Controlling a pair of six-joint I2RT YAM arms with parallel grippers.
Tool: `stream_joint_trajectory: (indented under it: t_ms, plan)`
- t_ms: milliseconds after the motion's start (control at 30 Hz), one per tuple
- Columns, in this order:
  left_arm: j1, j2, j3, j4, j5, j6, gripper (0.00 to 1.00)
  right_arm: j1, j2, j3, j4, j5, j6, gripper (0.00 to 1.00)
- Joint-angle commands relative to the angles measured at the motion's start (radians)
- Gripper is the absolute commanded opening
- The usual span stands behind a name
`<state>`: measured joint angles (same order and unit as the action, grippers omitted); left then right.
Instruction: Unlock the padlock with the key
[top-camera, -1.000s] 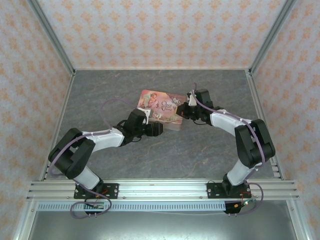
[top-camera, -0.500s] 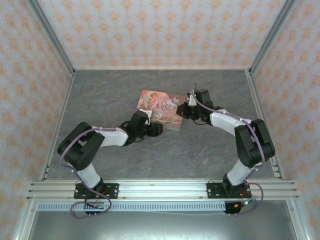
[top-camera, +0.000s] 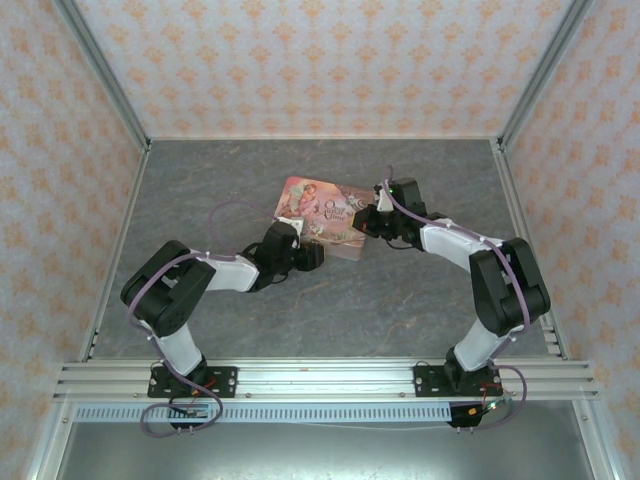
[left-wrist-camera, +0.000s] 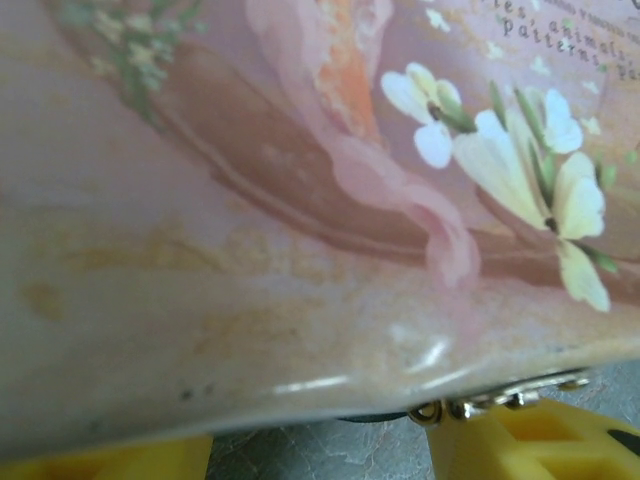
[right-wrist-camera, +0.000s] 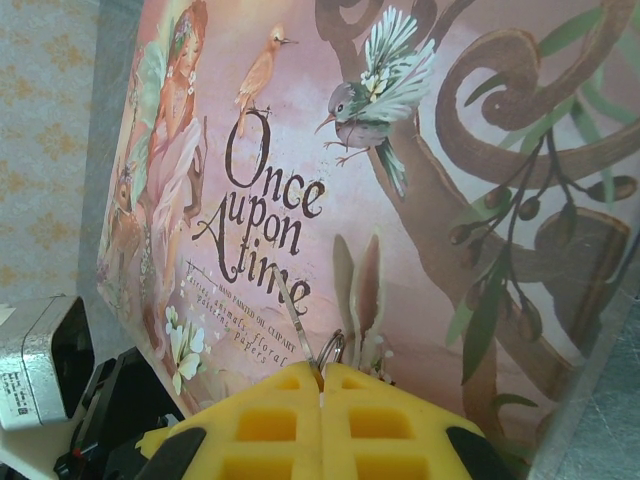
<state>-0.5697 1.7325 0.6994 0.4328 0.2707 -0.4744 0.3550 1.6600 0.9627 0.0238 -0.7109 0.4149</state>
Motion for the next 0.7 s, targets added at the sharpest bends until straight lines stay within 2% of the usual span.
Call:
stream_joint_trajectory:
  t_ms: [0, 233, 667]
  plan:
    - [-0.01, 0.014, 0.02, 0.047, -0.025, -0.001, 0.56, 0.006, 0.023, -0.001, -0.058, 0.025, -0.019, 0.0]
    - [-0.012, 0.042, 0.047, 0.043, 0.017, 0.0, 0.5, 0.006, 0.023, -0.002, -0.06, 0.025, -0.017, 0.0]
    - [-0.015, 0.05, 0.061, 0.051, 0.019, -0.009, 0.42, 0.009, 0.023, -0.003, -0.06, 0.023, -0.018, 0.0]
